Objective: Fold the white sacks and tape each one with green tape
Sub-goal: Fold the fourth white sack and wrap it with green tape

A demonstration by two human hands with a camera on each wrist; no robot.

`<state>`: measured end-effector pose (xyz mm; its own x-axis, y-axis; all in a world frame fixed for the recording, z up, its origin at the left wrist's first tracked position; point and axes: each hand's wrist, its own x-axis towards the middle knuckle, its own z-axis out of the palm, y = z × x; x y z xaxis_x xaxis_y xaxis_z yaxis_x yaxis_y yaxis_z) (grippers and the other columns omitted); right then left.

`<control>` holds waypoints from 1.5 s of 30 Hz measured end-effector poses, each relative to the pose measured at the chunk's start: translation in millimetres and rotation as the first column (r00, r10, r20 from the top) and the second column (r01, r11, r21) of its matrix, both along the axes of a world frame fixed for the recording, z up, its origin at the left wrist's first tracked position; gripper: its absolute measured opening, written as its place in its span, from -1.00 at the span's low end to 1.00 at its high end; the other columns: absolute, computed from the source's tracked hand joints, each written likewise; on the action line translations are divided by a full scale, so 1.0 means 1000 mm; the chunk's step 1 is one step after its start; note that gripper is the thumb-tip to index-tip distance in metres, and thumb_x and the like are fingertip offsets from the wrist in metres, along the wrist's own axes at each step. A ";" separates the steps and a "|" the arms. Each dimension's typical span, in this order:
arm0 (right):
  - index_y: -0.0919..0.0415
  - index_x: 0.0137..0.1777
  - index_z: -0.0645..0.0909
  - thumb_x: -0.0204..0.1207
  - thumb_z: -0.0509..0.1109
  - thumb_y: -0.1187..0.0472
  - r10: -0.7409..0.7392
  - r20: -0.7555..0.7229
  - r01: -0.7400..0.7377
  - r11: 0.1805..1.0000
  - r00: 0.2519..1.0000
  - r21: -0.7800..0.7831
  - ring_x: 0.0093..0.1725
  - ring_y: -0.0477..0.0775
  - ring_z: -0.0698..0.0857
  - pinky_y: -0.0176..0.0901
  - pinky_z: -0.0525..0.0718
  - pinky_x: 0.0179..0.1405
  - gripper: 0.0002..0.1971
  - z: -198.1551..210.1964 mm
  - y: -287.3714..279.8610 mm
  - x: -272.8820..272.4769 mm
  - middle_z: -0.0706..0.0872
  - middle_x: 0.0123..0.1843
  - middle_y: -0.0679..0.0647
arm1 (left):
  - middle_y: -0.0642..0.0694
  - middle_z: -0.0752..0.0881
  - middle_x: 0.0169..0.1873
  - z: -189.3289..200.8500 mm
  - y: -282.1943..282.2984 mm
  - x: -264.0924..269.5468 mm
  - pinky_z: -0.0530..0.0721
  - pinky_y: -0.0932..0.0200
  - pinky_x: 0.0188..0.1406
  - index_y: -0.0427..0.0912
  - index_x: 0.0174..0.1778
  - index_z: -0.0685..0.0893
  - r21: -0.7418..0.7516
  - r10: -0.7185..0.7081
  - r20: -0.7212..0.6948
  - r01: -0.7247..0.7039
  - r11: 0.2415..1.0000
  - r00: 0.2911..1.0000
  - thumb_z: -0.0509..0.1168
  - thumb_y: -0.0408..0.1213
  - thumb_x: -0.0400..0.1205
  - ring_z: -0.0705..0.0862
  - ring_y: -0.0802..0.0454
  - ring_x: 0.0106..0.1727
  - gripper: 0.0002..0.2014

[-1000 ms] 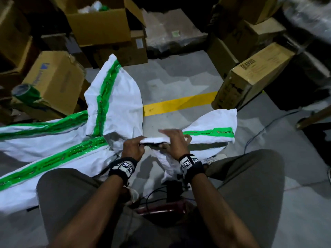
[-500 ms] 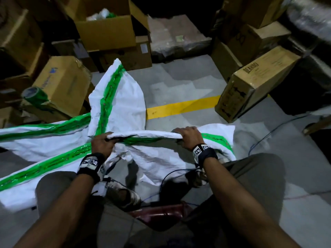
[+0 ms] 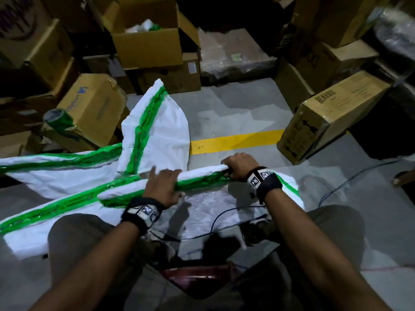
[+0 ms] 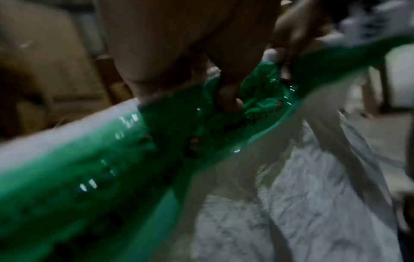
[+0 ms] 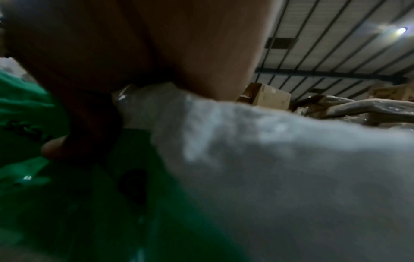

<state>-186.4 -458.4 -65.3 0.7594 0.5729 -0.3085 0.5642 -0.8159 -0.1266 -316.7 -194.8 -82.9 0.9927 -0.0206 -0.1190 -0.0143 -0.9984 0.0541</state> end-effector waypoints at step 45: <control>-0.01 0.37 0.64 0.56 0.42 -0.14 -0.403 0.209 0.450 0.846 0.891 -0.284 0.30 0.20 0.71 0.05 0.62 0.24 -0.57 0.051 -0.092 0.000 0.72 0.33 0.08 | -0.19 0.79 0.21 0.038 0.023 -0.005 0.61 0.10 0.15 -0.12 0.23 0.80 -0.434 0.248 -0.195 -0.310 0.846 0.949 0.50 -0.04 0.60 0.71 -0.15 0.26 -0.65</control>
<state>-186.5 -550.6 -14.0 0.9536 0.0713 -0.2925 0.1431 -0.9622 0.2319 -321.2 -171.7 -44.7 0.9415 0.1728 -0.2893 0.2995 -0.8225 0.4835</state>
